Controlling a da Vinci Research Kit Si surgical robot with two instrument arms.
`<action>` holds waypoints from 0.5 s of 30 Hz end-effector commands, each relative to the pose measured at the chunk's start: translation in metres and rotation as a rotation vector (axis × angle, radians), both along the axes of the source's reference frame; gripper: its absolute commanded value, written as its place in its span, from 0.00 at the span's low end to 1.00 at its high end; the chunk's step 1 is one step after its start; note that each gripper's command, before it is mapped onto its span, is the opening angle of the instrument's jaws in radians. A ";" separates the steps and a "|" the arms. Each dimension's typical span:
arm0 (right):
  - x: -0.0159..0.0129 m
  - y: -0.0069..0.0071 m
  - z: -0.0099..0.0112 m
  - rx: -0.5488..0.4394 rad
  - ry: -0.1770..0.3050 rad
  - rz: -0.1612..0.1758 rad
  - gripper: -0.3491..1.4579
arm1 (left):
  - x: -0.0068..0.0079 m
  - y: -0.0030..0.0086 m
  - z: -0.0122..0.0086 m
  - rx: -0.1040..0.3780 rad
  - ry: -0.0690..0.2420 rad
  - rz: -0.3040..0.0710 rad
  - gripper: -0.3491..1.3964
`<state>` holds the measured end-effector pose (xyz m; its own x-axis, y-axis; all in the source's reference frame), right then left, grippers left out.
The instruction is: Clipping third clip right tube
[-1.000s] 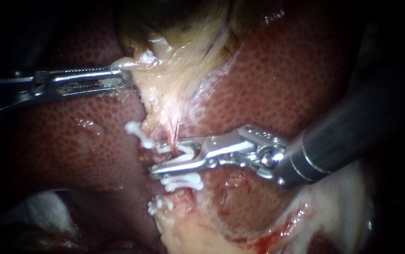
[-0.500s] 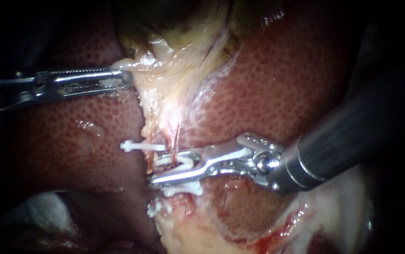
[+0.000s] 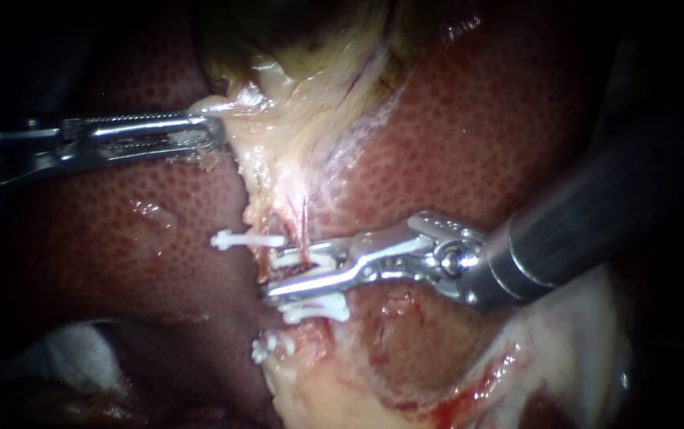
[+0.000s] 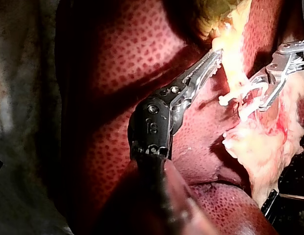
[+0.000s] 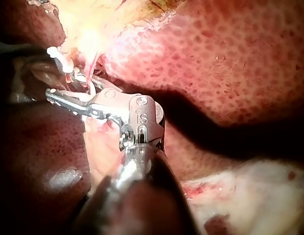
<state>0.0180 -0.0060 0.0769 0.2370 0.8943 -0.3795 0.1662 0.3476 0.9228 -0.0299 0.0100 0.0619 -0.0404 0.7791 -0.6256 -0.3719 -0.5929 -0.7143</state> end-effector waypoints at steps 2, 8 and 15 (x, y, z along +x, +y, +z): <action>-0.0004 0.0003 0.0004 0.004 -0.007 0.009 0.44 | 0.0000 0.0000 0.0000 0.000 0.000 0.000 0.00; -0.0014 0.0010 0.0012 -0.009 -0.012 0.021 0.44 | 0.0001 0.0000 0.0000 0.000 0.000 0.000 0.00; -0.0018 0.0010 0.0014 -0.021 -0.008 0.025 0.44 | 0.0001 0.0000 0.0000 0.000 0.000 0.000 0.00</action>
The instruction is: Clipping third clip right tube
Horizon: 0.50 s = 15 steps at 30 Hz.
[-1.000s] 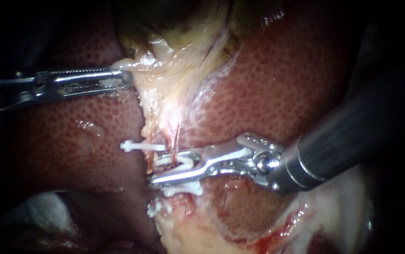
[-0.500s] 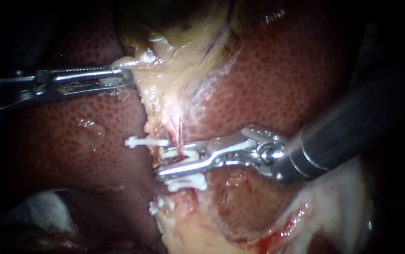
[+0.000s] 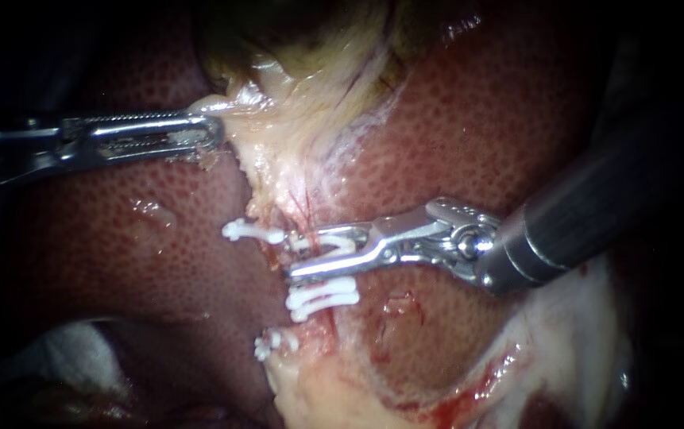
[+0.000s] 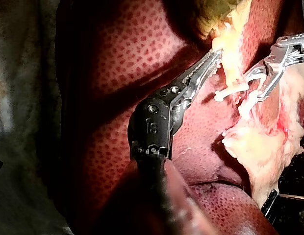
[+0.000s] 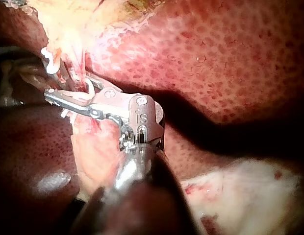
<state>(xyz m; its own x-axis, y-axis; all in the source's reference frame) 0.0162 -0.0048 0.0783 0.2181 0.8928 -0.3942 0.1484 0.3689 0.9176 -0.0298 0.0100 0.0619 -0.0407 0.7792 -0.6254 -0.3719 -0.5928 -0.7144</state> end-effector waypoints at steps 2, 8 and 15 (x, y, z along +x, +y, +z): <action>0.0000 -0.0001 0.0000 -0.002 0.001 0.000 0.44 | 0.0000 0.0000 0.0000 0.000 0.000 0.000 0.00; 0.0000 -0.0003 0.0003 -0.038 -0.029 -0.014 0.44 | 0.0000 0.0000 0.0000 0.000 0.000 0.000 0.00; -0.0014 0.0003 0.0015 -0.060 -0.079 -0.016 0.44 | 0.0001 0.0000 0.0000 0.000 0.000 0.000 0.00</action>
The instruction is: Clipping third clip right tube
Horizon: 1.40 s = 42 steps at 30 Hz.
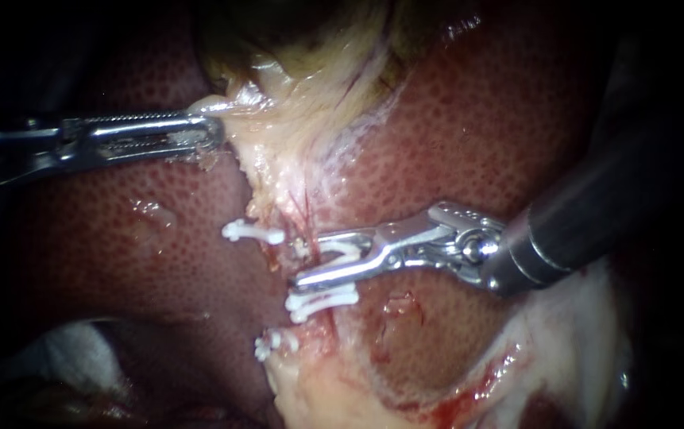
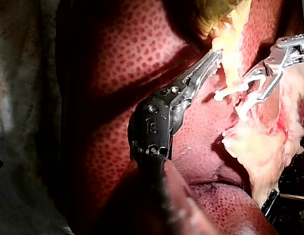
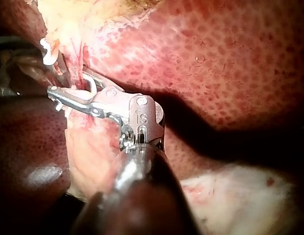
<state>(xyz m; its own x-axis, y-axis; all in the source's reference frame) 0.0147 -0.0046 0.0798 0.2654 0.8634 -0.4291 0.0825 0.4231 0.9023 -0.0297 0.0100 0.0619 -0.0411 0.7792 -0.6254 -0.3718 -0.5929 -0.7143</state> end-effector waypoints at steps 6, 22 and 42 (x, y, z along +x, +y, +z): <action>-0.0004 0.0001 0.0003 0.001 0.000 0.000 0.44 | 0.0000 0.0000 0.0000 0.000 -0.001 0.000 0.00; 0.0023 -0.0012 -0.0013 0.026 0.081 -0.010 0.44 | -0.0001 0.0000 0.0001 -0.001 0.000 -0.001 0.00; 0.0034 -0.0027 -0.0029 0.103 0.152 -0.044 0.44 | 0.0000 0.0002 0.0004 0.000 0.001 0.002 0.00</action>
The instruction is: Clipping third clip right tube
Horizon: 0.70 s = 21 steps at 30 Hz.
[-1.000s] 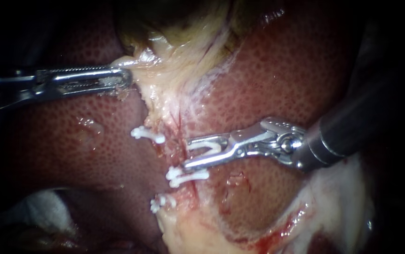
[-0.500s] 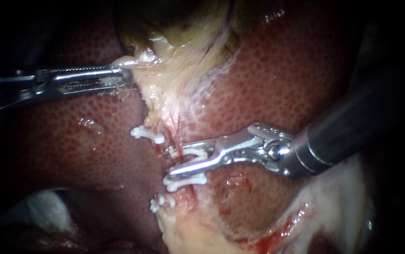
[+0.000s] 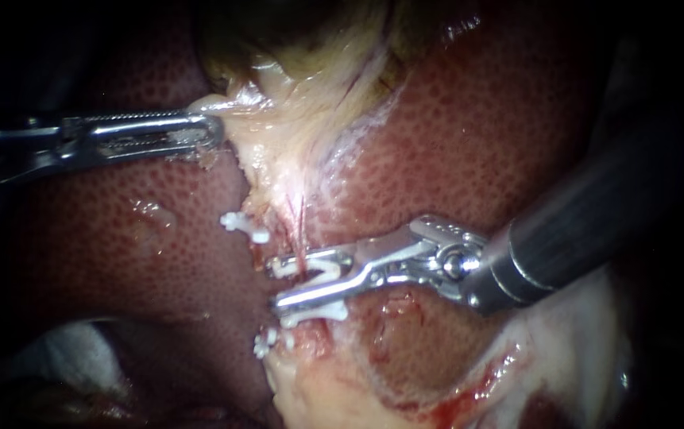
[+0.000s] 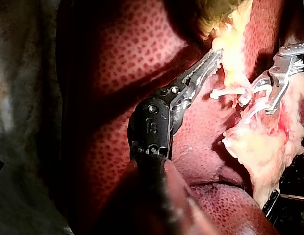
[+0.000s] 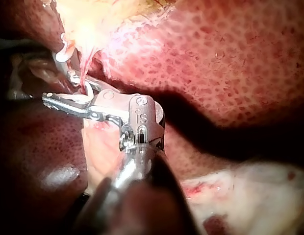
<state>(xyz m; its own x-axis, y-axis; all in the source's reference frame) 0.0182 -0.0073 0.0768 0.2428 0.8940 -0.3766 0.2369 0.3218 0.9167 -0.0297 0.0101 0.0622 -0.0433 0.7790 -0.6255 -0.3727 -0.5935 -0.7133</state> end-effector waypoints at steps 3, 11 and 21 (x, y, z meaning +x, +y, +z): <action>0.0001 0.0001 0.0000 0.003 0.007 0.006 0.44 | 0.0000 0.0000 0.0000 0.001 -0.001 0.001 0.00; 0.0006 0.0011 -0.0005 0.032 0.039 0.031 0.43 | 0.0000 0.0000 0.0001 0.000 -0.001 0.001 0.00; 0.0006 0.0017 -0.0001 0.048 0.040 0.050 0.41 | -0.0001 0.0000 0.0001 0.000 0.000 0.001 0.00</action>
<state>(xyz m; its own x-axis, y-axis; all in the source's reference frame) 0.0188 -0.0056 0.0767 0.1833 0.9238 -0.3362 0.2576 0.2849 0.9233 -0.0298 0.0101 0.0623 -0.0436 0.7792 -0.6252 -0.3715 -0.5936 -0.7139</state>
